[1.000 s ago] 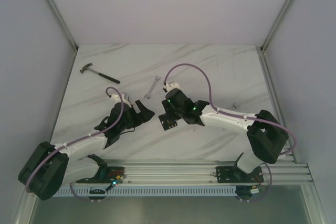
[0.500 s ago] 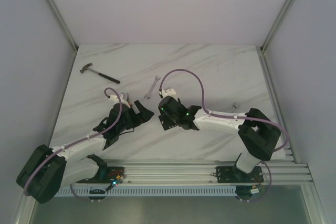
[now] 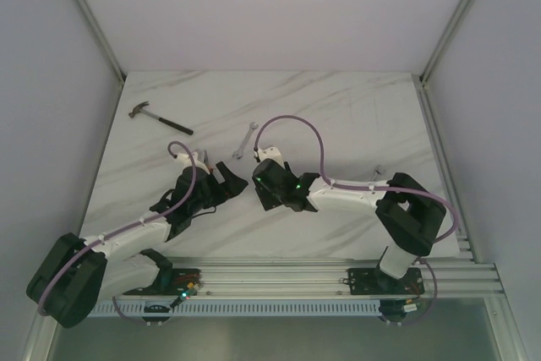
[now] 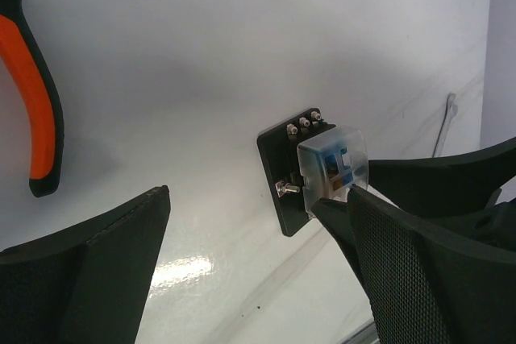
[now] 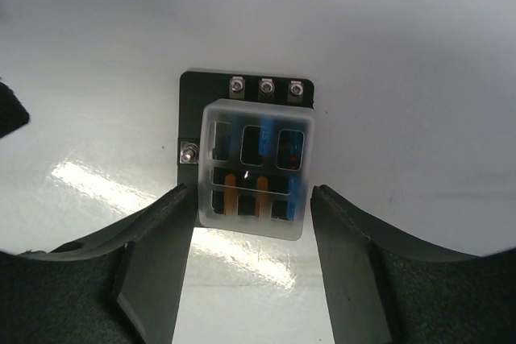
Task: Snap on the fuse box
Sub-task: Close the fuse box cover on the fuse box base.
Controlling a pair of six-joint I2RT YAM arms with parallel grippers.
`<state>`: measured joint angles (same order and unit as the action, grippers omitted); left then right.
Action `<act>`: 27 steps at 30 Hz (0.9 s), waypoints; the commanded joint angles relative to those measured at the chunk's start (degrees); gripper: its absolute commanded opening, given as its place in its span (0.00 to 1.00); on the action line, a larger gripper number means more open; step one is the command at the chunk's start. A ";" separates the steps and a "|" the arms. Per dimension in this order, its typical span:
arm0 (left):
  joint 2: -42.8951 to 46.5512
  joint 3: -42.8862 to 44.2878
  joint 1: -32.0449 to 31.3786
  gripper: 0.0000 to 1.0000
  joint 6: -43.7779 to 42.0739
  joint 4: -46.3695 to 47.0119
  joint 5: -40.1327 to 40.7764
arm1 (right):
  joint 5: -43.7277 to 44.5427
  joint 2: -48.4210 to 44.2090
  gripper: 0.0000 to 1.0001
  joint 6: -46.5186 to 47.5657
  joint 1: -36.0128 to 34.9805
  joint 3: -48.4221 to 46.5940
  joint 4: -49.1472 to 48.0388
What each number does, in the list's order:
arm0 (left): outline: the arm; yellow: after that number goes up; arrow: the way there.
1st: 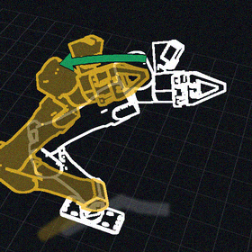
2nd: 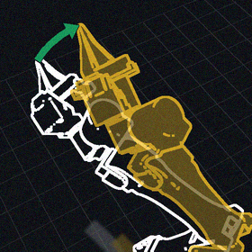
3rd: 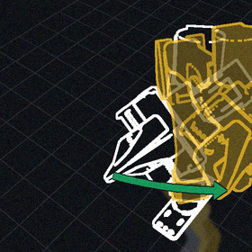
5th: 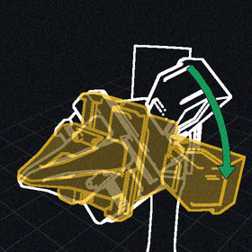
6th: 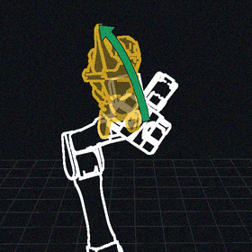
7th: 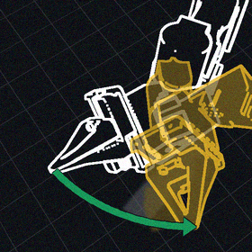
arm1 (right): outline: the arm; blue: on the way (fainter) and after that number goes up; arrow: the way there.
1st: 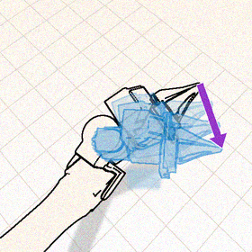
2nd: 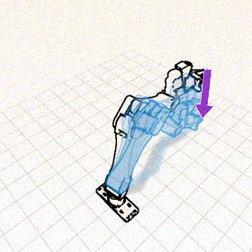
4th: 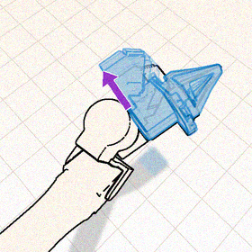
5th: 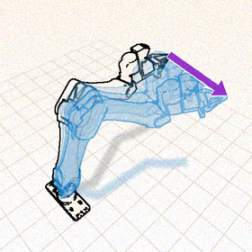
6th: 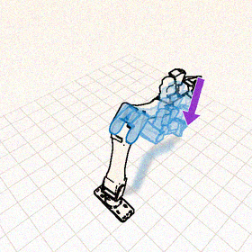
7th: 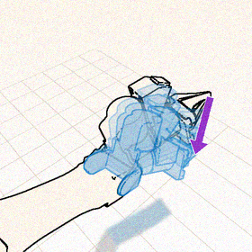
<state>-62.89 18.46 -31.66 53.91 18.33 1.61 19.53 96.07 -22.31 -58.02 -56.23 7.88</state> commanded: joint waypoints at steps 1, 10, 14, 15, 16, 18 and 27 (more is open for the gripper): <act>-0.21 -0.14 0.28 1.00 0.16 -0.67 0.18 | 1.84 -0.90 0.66 -0.25 -0.40 1.53 0.64; -1.73 1.23 -0.33 0.99 -0.39 0.02 -1.36 | -0.74 -3.10 0.78 0.40 -0.25 -0.18 3.03; -4.29 3.65 -1.09 0.96 -1.65 0.19 -1.88 | -2.19 -5.12 0.79 0.55 0.94 -0.77 3.98; -4.96 4.20 -1.21 0.94 -1.77 0.20 -2.07 | -2.08 -4.89 0.79 0.90 1.12 -1.21 4.45; -5.43 4.58 -1.25 0.94 -1.78 0.22 -2.06 | -1.89 -4.39 0.79 1.36 1.08 -1.83 5.00; -5.75 4.53 -1.31 0.94 -1.63 0.35 -1.41 | -2.08 -2.88 0.81 2.13 1.13 -3.48 6.16; -5.64 3.85 -1.30 0.92 -0.99 0.38 -1.05 | -0.18 3.26 0.81 2.35 1.09 -8.41 8.33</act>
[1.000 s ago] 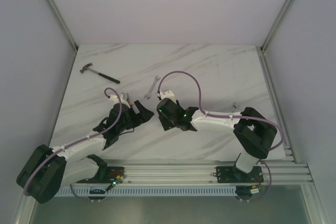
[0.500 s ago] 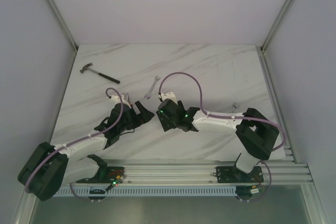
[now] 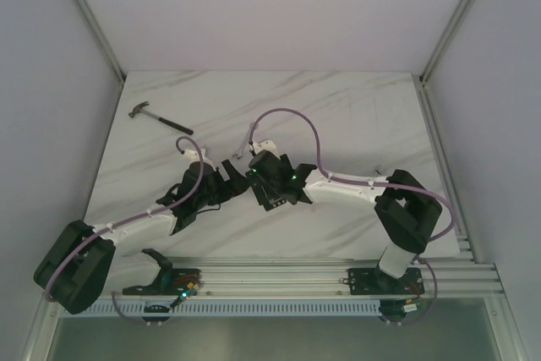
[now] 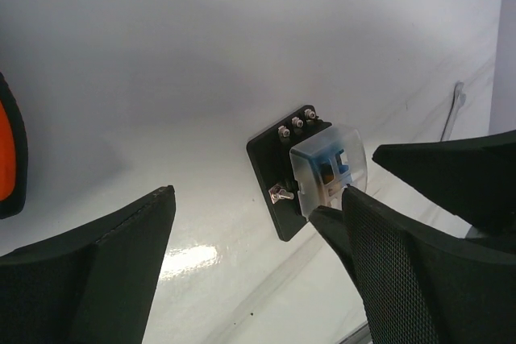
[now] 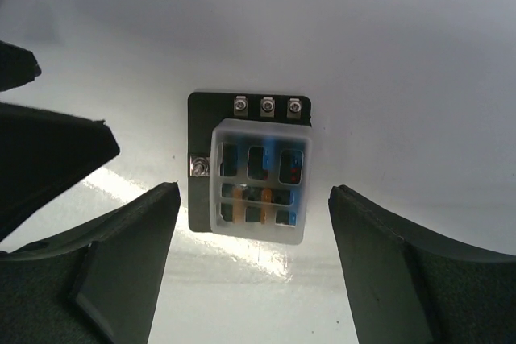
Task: Snap on the fuse box
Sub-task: Close the fuse box cover on the fuse box base.
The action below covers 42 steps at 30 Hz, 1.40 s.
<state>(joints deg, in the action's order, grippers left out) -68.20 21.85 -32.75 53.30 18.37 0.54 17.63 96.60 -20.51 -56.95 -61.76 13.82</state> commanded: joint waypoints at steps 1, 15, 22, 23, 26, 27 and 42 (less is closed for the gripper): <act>-0.39 0.41 -0.21 0.92 -0.39 0.28 0.02 | 1.94 3.39 0.81 0.61 0.08 -3.31 2.81; -0.26 -0.07 -0.21 0.93 -0.18 0.42 0.01 | -2.51 5.58 0.52 2.58 1.52 -6.06 6.71; -0.17 -0.10 -0.25 0.93 -0.21 0.44 -0.24 | -6.73 6.06 0.48 3.99 3.18 -7.06 9.36; -0.22 -0.03 -0.21 0.93 -0.21 0.43 -0.22 | -6.99 6.37 0.48 4.22 3.21 -7.21 9.58; -0.18 0.02 -0.22 0.93 -0.21 0.38 -0.32 | -7.39 7.47 0.48 4.73 3.18 -7.81 10.26; -0.24 -0.04 -0.21 0.93 -0.21 0.43 -0.38 | -7.35 7.88 0.48 4.89 3.21 -7.92 10.30; -3.68 3.74 -0.53 0.89 -2.11 0.51 -2.83 | -8.73 2.83 0.73 5.21 4.38 -7.26 10.86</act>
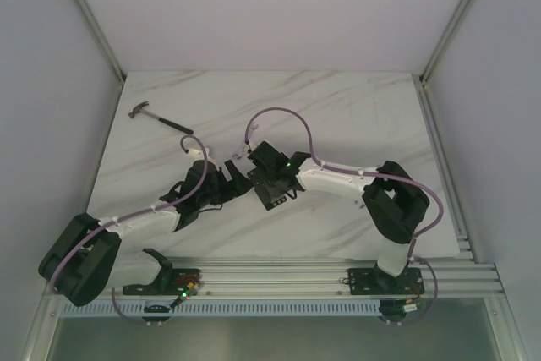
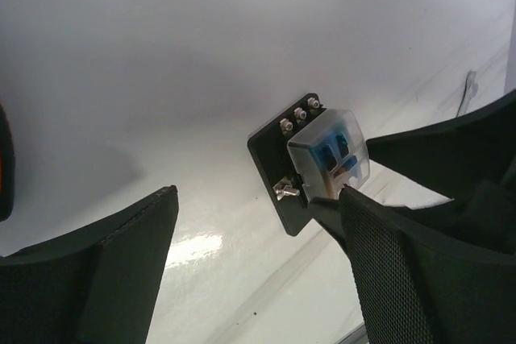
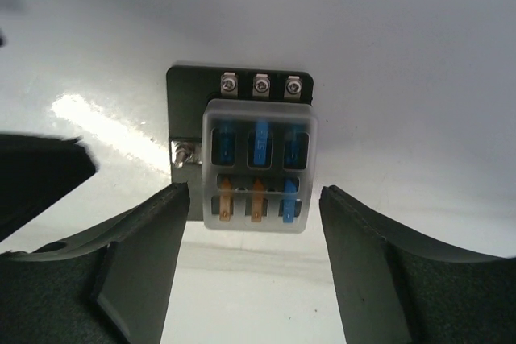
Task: Snap on the fuse box
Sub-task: Close the fuse box cover on the fuse box base.
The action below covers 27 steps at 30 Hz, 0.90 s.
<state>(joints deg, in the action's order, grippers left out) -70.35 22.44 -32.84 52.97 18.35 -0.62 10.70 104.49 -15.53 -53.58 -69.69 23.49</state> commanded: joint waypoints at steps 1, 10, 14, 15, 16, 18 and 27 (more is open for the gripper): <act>-2.10 3.72 -0.56 0.87 -2.08 0.52 -1.93 | -3.04 -6.12 0.73 -0.09 1.73 1.08 0.92; -12.41 11.00 -2.32 0.68 -5.03 0.54 -6.40 | -18.02 -10.54 0.58 -2.66 9.52 8.05 -7.27; -16.51 13.08 -3.14 0.63 -5.28 0.46 -7.65 | -20.64 -9.14 0.48 -2.58 10.59 9.21 -8.67; -17.49 13.60 -3.37 0.61 -5.33 0.35 -8.05 | -21.08 -8.86 0.45 -2.64 10.72 9.56 -9.11; -18.56 14.09 -3.66 0.59 -5.33 0.29 -8.45 | -21.37 -8.50 0.43 -2.66 10.82 9.90 -9.27; -20.53 15.04 -4.34 0.55 -5.48 0.29 -8.63 | -21.69 -7.73 0.38 -2.75 11.00 10.68 -9.74; -27.72 16.02 -7.86 0.29 -4.33 0.27 -9.55 | -21.75 -3.85 0.24 -2.48 11.32 14.57 -10.76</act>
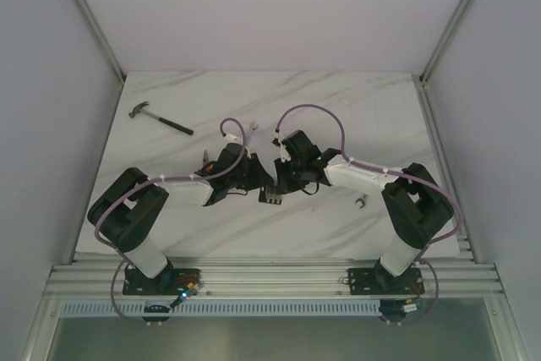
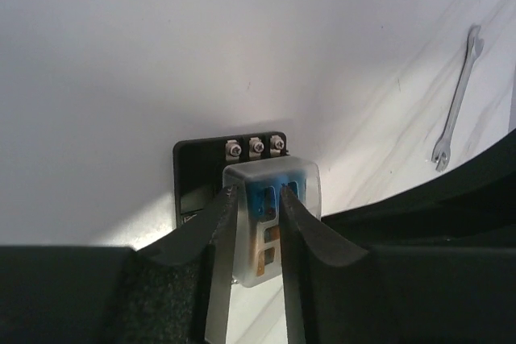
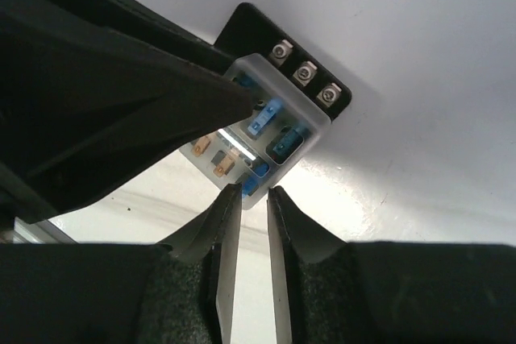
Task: Snap on the fuse box
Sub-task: Close the fuse box cover on the fuse box base.
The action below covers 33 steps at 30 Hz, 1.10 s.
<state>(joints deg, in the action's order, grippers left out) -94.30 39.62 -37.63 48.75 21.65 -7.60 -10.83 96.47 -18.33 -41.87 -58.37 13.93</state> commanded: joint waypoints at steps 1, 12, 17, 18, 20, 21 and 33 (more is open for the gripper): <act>-4.03 -1.87 -3.55 0.28 0.31 -3.08 -2.30 | -0.01 4.68 0.23 0.27 -0.41 3.77 -1.31; -3.55 -10.78 -6.19 0.14 6.01 -3.02 -0.44 | 8.52 8.69 0.20 -1.89 -0.41 3.79 -1.27; 1.16 -10.35 -6.40 0.15 6.29 -3.02 -0.70 | 10.40 5.04 0.23 -0.59 -0.41 3.38 -1.55; 2.34 -9.82 -6.39 0.16 6.35 -2.94 -0.67 | 10.88 3.64 0.24 -0.15 -0.41 3.21 -1.54; 4.77 -8.61 -6.41 0.21 6.22 -2.83 -0.44 | 11.65 1.05 0.28 0.65 -0.40 3.09 -1.50; 6.14 -7.99 -6.41 0.22 6.06 -2.84 -0.19 | 12.00 -0.36 0.30 0.90 -0.41 3.16 -1.56; 24.66 -6.67 1.95 0.70 -4.46 -12.70 17.50 | 37.99 -22.23 0.86 5.26 9.22 12.94 -9.10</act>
<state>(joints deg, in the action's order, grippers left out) -75.02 32.27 -39.94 50.26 15.64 0.84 11.99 79.75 -15.62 -37.39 -50.00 10.92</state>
